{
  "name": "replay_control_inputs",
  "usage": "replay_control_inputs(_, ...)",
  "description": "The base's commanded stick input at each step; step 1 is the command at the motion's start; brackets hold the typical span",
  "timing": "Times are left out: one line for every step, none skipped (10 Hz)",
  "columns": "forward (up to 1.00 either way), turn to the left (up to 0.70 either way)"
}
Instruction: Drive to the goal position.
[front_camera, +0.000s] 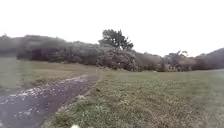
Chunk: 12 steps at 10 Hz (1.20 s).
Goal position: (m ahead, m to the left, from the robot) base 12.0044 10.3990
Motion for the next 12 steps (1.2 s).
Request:
replay_control_inputs(0.05, 0.26)
replay_control_inputs(0.05, 0.5)
replay_control_inputs(0.05, 0.5)
replay_control_inputs(0.05, 0.34)
replay_control_inputs(0.05, 0.03)
replay_control_inputs(0.05, 0.0)
replay_control_inputs(0.05, 0.0)
replay_control_inputs(0.05, 0.0)
replay_control_inputs(0.05, 0.0)
replay_control_inputs(0.05, 0.0)
replay_control_inputs(0.05, 0.0)
replay_control_inputs(0.05, 0.0)
